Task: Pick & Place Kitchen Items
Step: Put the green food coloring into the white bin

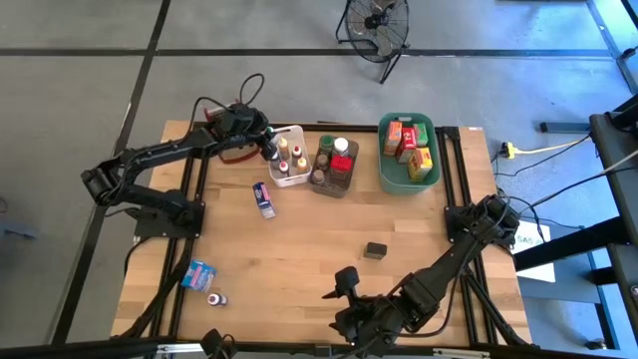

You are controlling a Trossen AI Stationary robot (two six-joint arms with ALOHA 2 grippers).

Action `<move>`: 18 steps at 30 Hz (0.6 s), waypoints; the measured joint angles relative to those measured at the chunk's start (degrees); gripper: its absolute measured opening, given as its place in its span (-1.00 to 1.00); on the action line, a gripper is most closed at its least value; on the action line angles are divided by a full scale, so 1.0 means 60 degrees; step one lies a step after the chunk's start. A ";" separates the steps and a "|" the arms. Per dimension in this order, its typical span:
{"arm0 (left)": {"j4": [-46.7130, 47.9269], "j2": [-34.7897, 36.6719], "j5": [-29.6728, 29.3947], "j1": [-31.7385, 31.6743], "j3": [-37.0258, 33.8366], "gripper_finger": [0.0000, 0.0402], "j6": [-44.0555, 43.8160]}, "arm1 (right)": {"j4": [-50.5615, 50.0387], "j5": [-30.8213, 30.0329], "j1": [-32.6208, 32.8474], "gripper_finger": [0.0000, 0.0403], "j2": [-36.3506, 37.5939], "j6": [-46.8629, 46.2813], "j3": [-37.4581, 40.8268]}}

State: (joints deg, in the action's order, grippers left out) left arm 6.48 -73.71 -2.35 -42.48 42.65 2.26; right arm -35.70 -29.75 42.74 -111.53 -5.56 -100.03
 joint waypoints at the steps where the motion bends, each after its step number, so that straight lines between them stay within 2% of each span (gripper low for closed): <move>1: 0.0000 0.0000 0.0000 0.0000 0.0000 -0.42 -0.0004 | 0.0003 -0.0001 0.0000 0.59 0.0000 0.0000 0.0000; 18: 0.0000 -0.0178 -0.0434 0.0222 0.0025 -0.39 0.0000 | 0.0010 0.0002 0.0000 0.59 0.0000 0.0000 0.0000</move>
State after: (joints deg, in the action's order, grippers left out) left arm 6.48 -74.78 -4.95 -41.15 42.81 2.26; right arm -35.64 -29.74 42.74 -111.53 -5.56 -100.03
